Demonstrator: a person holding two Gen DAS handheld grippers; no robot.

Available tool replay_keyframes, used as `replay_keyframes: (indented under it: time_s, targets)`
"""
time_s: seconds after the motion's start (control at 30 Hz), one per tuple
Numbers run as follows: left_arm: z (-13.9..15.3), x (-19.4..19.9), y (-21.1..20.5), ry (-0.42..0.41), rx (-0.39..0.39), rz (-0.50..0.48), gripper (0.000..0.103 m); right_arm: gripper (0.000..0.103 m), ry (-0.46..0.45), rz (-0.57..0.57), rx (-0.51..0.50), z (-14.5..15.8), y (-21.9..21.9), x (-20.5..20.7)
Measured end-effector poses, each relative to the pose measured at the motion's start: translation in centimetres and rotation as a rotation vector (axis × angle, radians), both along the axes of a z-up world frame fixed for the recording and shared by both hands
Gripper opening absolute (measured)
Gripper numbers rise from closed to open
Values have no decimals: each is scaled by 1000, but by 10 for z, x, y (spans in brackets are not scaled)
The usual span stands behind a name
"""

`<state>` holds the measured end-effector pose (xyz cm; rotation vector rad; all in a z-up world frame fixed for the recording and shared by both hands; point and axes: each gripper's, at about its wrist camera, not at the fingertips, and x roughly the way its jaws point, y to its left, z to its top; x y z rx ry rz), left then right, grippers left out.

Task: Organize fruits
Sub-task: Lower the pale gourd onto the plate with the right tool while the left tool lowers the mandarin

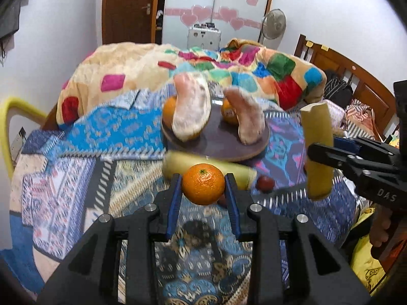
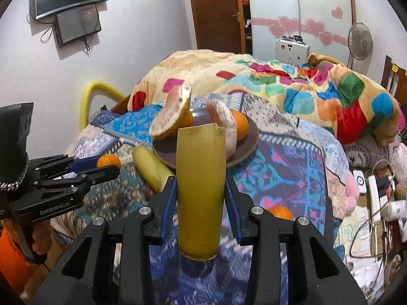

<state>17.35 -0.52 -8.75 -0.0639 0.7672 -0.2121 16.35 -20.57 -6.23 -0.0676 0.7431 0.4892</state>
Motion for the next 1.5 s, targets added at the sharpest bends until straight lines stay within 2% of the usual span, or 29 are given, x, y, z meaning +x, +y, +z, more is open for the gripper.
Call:
replay_keyframes:
  time_s: [0.4, 0.83, 1.33, 1.37, 1.5]
  targets:
    - [9, 39, 14, -52, 23, 0, 33, 34, -26, -26, 32, 6, 25, 44]
    - [0, 62, 17, -73, 28, -6, 33, 34, 29, -62, 13, -18, 56, 104]
    - [-7, 66, 18, -65, 21, -14, 33, 35, 35, -45, -52, -23, 72, 112]
    - [-7, 66, 18, -66, 24, -13, 33, 36, 37, -44, -51, -23, 71, 112]
    - [-5, 64, 16, -68, 29, -10, 33, 51, 21, -32, -39, -16, 69, 106]
